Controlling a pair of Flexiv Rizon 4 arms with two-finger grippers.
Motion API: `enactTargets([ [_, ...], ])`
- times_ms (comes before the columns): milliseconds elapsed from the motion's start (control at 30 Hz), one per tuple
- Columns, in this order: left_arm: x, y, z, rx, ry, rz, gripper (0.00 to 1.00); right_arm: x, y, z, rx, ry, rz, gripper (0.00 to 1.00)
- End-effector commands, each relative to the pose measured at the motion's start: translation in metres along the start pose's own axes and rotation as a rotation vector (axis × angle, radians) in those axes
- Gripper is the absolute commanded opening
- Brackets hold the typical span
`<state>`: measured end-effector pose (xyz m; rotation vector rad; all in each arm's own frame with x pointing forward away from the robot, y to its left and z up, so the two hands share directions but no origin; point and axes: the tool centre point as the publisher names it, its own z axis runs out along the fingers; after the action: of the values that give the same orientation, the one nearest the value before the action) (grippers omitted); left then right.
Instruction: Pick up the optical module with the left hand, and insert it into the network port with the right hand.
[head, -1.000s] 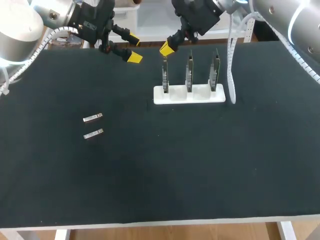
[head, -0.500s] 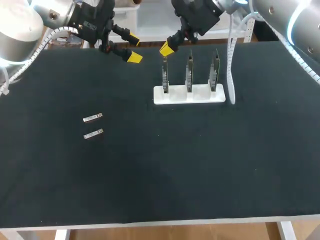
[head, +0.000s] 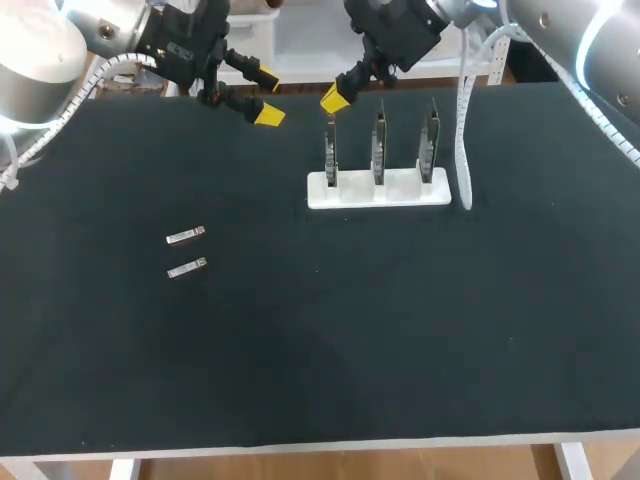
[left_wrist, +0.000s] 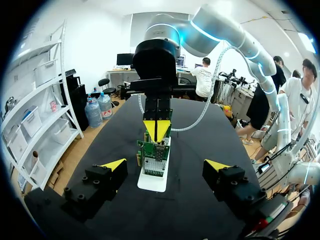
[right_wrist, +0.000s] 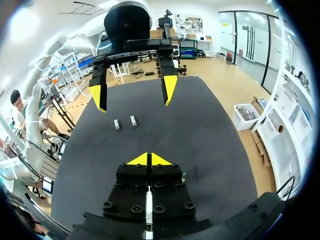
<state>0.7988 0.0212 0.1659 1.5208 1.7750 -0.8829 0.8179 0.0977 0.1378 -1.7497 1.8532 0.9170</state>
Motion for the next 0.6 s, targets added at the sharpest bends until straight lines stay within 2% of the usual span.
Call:
enactTargets([
  [33,-0.0003,-0.0014,0.0001,-0.004,0.002,-0.001,1.0,0.0112,-0.0083,0.0104,-0.564,0.003,0.004,0.0],
  [600,-0.0003,-0.0014,0.0001,-0.004,0.002,-0.001,1.0,0.0156,-0.0091,0.0133,-0.563,0.002,0.022,0.0],
])
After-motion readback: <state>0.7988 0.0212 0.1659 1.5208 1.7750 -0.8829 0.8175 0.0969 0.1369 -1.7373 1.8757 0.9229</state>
